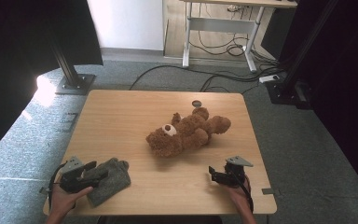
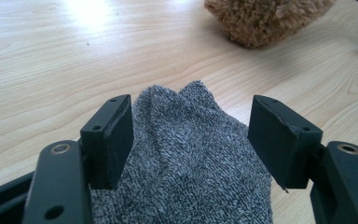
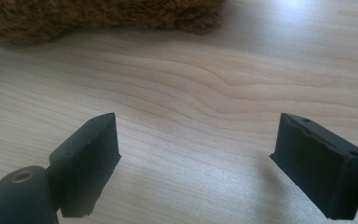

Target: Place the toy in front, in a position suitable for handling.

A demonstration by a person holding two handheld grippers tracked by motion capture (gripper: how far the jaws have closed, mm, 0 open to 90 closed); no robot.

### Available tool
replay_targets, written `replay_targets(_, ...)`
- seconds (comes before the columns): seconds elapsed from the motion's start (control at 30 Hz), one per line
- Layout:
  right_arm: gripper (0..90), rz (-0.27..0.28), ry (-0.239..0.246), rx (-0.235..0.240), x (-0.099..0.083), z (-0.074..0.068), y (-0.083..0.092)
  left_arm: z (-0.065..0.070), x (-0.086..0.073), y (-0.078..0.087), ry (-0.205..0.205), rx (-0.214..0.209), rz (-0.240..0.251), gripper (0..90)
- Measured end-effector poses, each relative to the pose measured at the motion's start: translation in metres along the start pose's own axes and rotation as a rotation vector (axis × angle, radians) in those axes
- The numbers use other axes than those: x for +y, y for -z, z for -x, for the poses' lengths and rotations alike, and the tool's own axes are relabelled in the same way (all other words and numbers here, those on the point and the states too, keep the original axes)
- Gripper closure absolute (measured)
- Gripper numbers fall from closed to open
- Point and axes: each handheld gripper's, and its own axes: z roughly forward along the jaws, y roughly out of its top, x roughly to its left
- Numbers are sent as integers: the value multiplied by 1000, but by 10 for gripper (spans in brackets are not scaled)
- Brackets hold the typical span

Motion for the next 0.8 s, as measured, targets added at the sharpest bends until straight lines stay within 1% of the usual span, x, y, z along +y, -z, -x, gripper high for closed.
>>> replay_targets(0.1, 138, 10, 7, 8, 1, -1, 1, 3, 1, 0, -5, -7, 5, 313)
replay_targets(0.2, 145, 37, 15, 25, 3, -3, 4, 7, 2, -1, -15, -12, 10, 313)
replay_targets(0.23, 145, 37, 15, 25, 3, -3, 4, 7, 2, -1, -21, -11, 9, 313)
replay_targets(0.3, 158, 57, 17, 33, 6, -3, 7, 8, 2, -1, -18, -9, 14, 313)
replay_targets(0.4, 178, 88, 11, 49, 13, -4, 10, 8, 3, -1, -11, -13, 18, 314)
replay_targets(0.43, 190, 108, 8, 58, 17, -4, 11, 9, 3, -1, -16, -13, 16, 315)
replay_targets(0.47, 195, 115, 7, 66, 19, -5, 12, 9, 3, -1, -16, -13, 16, 315)
replay_targets(0.53, 198, 122, 8, 74, 20, -5, 12, 10, 3, -2, -20, -15, 13, 316)
replay_targets(0.6, 202, 132, 19, 86, 25, -6, 12, 12, 4, -2, -24, -16, 12, 315)
replay_targets(0.7, 206, 142, 18, 98, 29, -7, 12, 12, 4, -2, -24, -17, 11, 316)
replay_targets(0.8, 209, 163, 29, 114, 39, -9, 11, 11, 4, -2, -22, -15, 9, 316)
